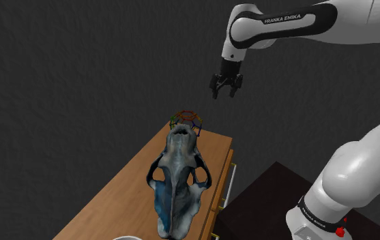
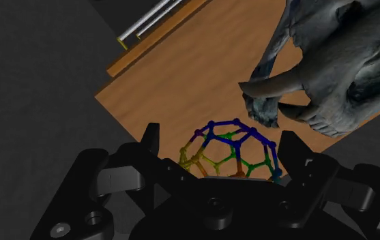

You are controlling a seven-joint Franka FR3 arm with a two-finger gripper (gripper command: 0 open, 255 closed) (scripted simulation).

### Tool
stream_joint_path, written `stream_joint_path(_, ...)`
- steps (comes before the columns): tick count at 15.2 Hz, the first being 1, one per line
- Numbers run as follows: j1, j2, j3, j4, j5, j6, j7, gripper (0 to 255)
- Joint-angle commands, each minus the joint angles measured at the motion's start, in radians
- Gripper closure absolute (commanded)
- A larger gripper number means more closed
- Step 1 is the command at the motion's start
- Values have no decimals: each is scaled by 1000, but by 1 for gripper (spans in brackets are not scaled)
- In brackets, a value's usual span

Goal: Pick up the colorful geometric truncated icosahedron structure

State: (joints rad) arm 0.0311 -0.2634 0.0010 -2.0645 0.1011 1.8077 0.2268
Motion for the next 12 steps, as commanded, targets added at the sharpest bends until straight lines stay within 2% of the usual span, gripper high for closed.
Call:
stream_joint_path(1, 1, 94, 5, 64, -4, 7, 17, 0)
stream_joint_path(7, 5, 366, 14, 292, -18, -16, 68, 0)
stream_joint_path(12, 11, 604, 12, 531, -30, -74, 107, 0)
